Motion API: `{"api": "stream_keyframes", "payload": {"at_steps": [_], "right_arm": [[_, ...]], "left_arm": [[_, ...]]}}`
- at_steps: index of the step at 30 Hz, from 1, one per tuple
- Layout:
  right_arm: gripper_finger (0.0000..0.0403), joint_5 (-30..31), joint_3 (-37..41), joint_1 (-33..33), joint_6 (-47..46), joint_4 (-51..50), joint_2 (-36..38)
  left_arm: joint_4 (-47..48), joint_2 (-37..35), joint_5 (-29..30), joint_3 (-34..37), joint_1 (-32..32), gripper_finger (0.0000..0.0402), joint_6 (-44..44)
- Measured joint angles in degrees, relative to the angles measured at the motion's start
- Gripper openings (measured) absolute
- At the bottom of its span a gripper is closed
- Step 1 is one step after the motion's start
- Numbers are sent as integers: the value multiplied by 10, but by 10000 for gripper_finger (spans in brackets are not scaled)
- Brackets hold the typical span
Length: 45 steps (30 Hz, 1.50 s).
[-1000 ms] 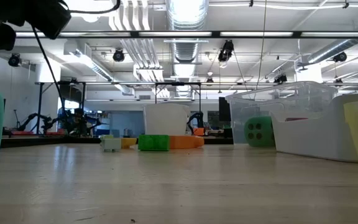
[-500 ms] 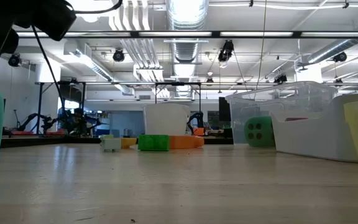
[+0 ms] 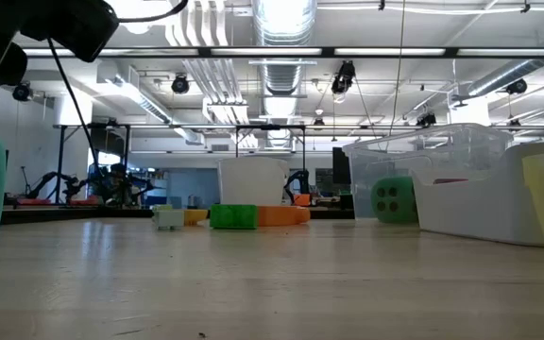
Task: Pick & Place Toys
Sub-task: Put the light blue dice into the transparent bin
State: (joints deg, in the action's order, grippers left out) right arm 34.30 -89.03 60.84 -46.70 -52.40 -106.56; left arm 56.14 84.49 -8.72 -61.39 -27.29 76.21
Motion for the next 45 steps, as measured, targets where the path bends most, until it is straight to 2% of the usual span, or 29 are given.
{"api": "stream_keyframes", "payload": {"at_steps": [6, 11, 17, 23, 31, 39, 45], "right_arm": [[345, 0, 0, 0, 0, 2, 0], [345, 0, 0, 0, 2, 2, 0], [345, 2, 0, 0, 18, 2, 0], [345, 2, 0, -2, 34, 3, 0], [345, 2, 0, -6, 35, 4, 0], [345, 2, 0, -6, 34, 5, 0], [345, 2, 0, -6, 34, 6, 0]], "left_arm": [[-17, 0, -3, -1, 0, 354, 7], [-17, 0, -3, -1, -13, 340, 8], [-17, 0, -10, -1, -32, 339, 8], [-11, 0, 25, -1, -48, 338, 33], [71, 0, 40, -1, -53, 338, 27], [62, 0, 57, 4, -53, 338, -12], [25, -3, 35, 52, -53, 338, -8]]}}
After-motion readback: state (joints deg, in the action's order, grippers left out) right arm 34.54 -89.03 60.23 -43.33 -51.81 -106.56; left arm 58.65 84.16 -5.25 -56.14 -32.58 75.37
